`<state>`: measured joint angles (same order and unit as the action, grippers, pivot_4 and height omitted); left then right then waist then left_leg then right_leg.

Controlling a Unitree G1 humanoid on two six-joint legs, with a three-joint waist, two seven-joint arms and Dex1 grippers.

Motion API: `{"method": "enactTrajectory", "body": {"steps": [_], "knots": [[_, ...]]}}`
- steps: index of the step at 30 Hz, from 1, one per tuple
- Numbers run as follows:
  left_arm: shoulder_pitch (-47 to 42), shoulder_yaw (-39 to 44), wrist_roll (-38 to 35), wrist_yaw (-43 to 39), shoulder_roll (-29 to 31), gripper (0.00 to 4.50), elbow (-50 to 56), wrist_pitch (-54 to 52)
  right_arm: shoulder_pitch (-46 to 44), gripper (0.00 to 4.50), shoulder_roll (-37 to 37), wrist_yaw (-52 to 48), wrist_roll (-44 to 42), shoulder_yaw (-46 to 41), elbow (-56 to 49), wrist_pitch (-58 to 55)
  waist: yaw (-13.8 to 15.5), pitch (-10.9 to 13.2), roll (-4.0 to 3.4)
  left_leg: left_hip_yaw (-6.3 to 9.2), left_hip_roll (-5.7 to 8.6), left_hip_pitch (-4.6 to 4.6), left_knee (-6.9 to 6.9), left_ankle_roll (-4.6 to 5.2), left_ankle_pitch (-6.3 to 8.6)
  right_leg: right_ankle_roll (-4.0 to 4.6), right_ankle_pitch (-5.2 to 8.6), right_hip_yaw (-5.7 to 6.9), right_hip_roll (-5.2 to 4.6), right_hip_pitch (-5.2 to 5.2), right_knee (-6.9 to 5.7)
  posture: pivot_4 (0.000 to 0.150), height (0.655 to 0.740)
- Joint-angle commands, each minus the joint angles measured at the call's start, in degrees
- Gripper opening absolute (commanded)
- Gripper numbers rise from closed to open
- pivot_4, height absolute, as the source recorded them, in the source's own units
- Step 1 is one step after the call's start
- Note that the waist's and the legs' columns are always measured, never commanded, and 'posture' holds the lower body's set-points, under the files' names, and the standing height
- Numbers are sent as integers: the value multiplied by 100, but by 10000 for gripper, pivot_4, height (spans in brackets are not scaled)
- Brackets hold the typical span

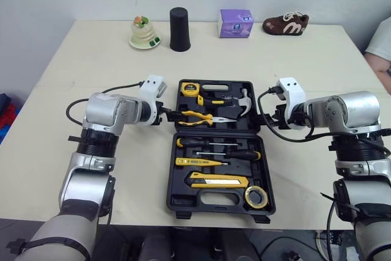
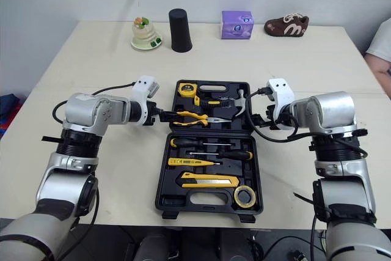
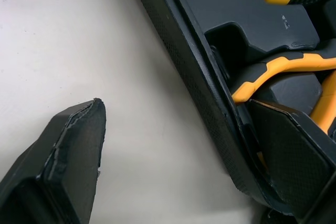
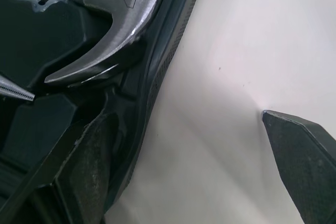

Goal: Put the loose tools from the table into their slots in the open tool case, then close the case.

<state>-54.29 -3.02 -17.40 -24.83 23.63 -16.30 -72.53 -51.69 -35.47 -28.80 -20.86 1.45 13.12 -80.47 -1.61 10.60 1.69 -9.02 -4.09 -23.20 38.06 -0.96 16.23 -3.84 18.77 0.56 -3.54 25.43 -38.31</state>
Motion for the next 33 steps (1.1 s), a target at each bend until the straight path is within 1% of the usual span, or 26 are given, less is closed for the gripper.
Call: {"method": "enactTrajectory", "body": {"steps": [1,3,7,9,10,11,14,15,18,19,21,23,24,26,27,28,30,33], "knots": [[-44,-57,46,-19,-12,42461,-28,-68,-68,42482,72,86,21,-118,111,-196,-4,0,0,0,2,0,0,1,-1,-1,-1,-1,0,0,-1,1500,7400],[-29,-119,2,-99,6,36835,23,-146,-87,36777,154,108,6,-143,180,-249,-6,0,1,-1,4,0,0,3,-2,-5,-3,-1,-1,0,-1,1500,7400],[-15,-114,-29,-156,-33,18485,78,-186,-191,16740,435,323,25,-520,348,-343,-21,-1,1,-6,3,2,0,3,-2,-7,-4,1,0,0,-2,1500,7400],[1,-138,-47,-213,-46,10071,104,-183,-217,7510,507,387,30,-662,366,-324,-18,-2,1,-8,2,4,0,3,-2,-8,-5,1,0,0,-6,1500,7400],[13,-166,-20,-215,-46,5784,98,-145,-210,2195,531,420,28,-717,336,-310,-18,-5,0,-8,2,5,2,3,-2,-8,-5,0,-2,0,-7,1500,7400],[27,-123,-3,-181,-69,4985,99,-81,-203,241,548,439,14,-761,282,-325,-19,-6,1,-8,3,10,3,4,-2,-8,-5,0,-1,-3,-8,1500,7400],[18,59,24,-35,-137,4156,73,33,-148,0,653,553,-22,-957,57,-252,-20,-7,1,-9,4,13,4,8,-5,-10,-10,-4,-3,-6,-10,1500,7400],[6,283,-19,70,-230,4138,77,198,-86,0,733,590,-66,-1093,-126,-66,-19,-6,1,-9,4,13,4,9,-6,-11,-10,-5,-3,-6,-10,1500,7400],[29,906,-241,219,-528,3458,268,933,270,0,827,336,-246,-1269,-827,885,-15,-6,1,-9,3,11,4,10,-6,-12,-12,-9,-3,-6,-11,1500,7400],[49,939,-252,214,-534,3026,338,989,354,0,844,358,-212,-1288,-930,1104,-13,-6,1,-9,4,8,4,12,-8,-14,-13,-11,-3,-4,-9,1500,7400],[152,1044,-276,74,-579,2542,547,1667,598,0,901,451,-22,-1343,-1119,1939,-15,-3,-1,-10,5,1,5,12,-8,-16,-14,-13,-2,1,-11,1500,7400],[282,1261,-178,225,-678,1976,658,2538,868,0,951,614,260,-1490,-1138,3182,-23,-2,-2,-18,14,-2,-1,14,-9,-23,-18,-10,0,7,-7,1500,7400],[415,1278,-38,237,-669,1533,660,3192,1050,0,883,628,488,-1419,-1107,3882,-29,-2,-2,-21,15,-2,-2,14,-9,-25,-19,-8,0,7,-3,1500,7400],[724,1168,337,213,-558,425,565,4542,1431,0,601,452,945,-1045,-1012,4960,-32,-1,-2,-28,14,-2,-5,13,-9,-26,-20,-7,0,11,-1,1500,7400],[868,1012,539,184,-433,381,501,4892,1597,0,490,415,1145,-904,-914,5425,-29,1,-1,-30,14,-2,-7,13,-9,-27,-20,-5,1,11,1,1500,7400],[1021,902,755,264,-325,279,393,5224,1810,0,318,378,1428,-718,-733,6058,-30,3,-2,-32,14,-3,-8,14,-9,-28,-20,-4,1,13,5,1500,7400],[1413,662,1182,204,-95,104,179,6311,2277,0,-86,471,2137,-366,-95,7777,-32,3,-3,-44,14,-3,-19,13,-8,-30,-22,-6,3,16,20,1500,7400],[1894,467,1440,-74,94,20,37,7703,2664,0,-419,777,2655,-168,532,9218,-14,3,-2,-87,15,-1,-31,12,-6,-30,-21,-2,4,13,39,1500,7400]]}}
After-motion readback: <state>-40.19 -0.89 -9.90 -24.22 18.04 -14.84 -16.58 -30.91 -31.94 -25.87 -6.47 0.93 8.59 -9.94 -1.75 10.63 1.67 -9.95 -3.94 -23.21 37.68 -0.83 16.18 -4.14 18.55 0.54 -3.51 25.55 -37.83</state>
